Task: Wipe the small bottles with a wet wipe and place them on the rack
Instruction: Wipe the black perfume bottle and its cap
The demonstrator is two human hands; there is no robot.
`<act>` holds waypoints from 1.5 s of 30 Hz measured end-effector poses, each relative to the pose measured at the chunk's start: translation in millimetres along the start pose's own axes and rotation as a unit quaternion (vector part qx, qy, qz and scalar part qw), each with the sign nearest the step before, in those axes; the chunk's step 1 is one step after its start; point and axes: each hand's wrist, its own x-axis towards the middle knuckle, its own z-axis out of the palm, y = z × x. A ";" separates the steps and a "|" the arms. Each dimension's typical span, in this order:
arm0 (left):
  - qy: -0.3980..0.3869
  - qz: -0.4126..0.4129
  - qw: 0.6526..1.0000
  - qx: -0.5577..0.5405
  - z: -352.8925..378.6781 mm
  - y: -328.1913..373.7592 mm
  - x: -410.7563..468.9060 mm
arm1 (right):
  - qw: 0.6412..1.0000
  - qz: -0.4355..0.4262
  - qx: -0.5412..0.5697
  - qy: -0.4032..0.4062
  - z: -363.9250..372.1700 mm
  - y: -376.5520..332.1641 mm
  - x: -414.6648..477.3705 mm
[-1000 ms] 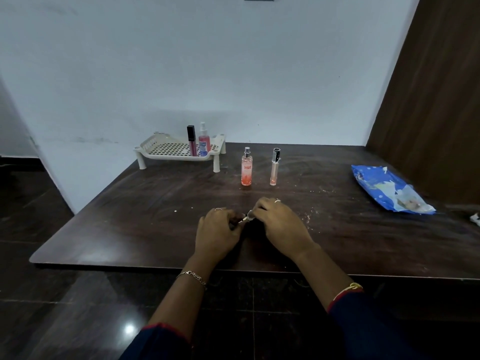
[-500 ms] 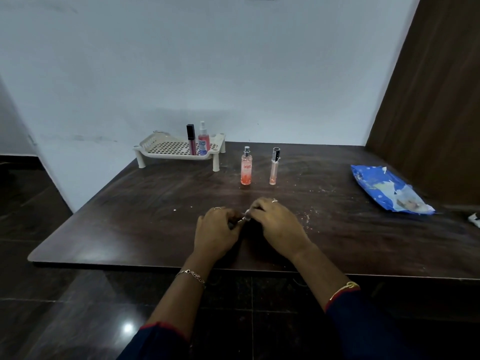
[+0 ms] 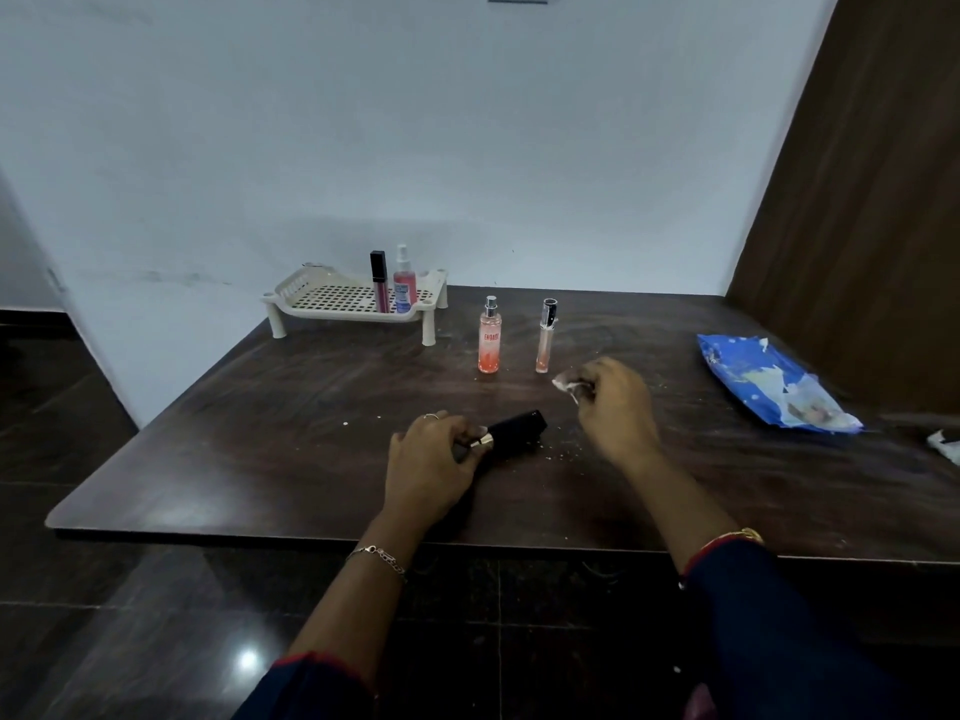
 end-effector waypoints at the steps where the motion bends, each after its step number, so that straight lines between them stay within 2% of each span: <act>1: 0.002 0.001 1.000 -0.004 -0.5 0.1 -0.4 | 1.000 -0.016 0.004 -0.003 0.5 -5.7 -0.4; 7: 0.002 0.007 1.000 -0.013 -2.9 2.2 -2.6 | 0.987 -0.130 -0.008 -0.092 13.5 -38.6 -16.6; 11: -0.005 0.002 1.000 -0.029 -3.1 1.0 -1.4 | 0.972 -0.200 -0.047 -0.115 21.6 -40.3 -33.3; 14: -0.002 -0.007 0.998 -0.062 -1.9 1.6 -1.5 | 0.980 -0.169 -0.054 -0.094 21.2 -25.3 -34.0; 19: -0.005 -0.020 0.998 -0.059 -1.5 0.7 0.1 | 0.993 -0.057 -0.077 -0.064 22.6 -7.1 -24.5; 21: -0.005 -0.027 0.998 -0.053 -1.1 -0.1 0.5 | 0.993 -0.055 -0.081 -0.061 27.1 -11.0 -27.1; 26: -0.011 -0.027 0.999 -0.019 -1.1 -2.0 1.7 | 0.988 -0.113 -0.077 -0.079 31.9 -24.0 -33.4; 30: -0.016 -0.028 0.999 0.009 -1.9 -1.2 1.5 | 0.985 -0.087 -0.120 -0.089 26.8 -25.3 -19.7; 33: -0.017 -0.027 0.999 0.001 -2.1 -1.4 1.1 | 0.979 -0.042 -0.165 -0.110 20.0 -16.9 -12.0; 37: -0.012 -0.023 1.000 -0.012 -1.6 -2.2 1.4 | 0.992 0.047 -0.106 -0.056 8.8 1.3 -12.6; 41: -0.011 -0.018 1.000 -0.016 -1.1 -2.6 0.5 | 0.997 0.021 -0.068 -0.036 7.7 -1.9 -17.1; 45: -0.010 -0.013 1.000 -0.021 -1.1 -1.9 -0.2 | 0.992 -0.104 -0.013 -0.063 21.0 -25.8 -28.5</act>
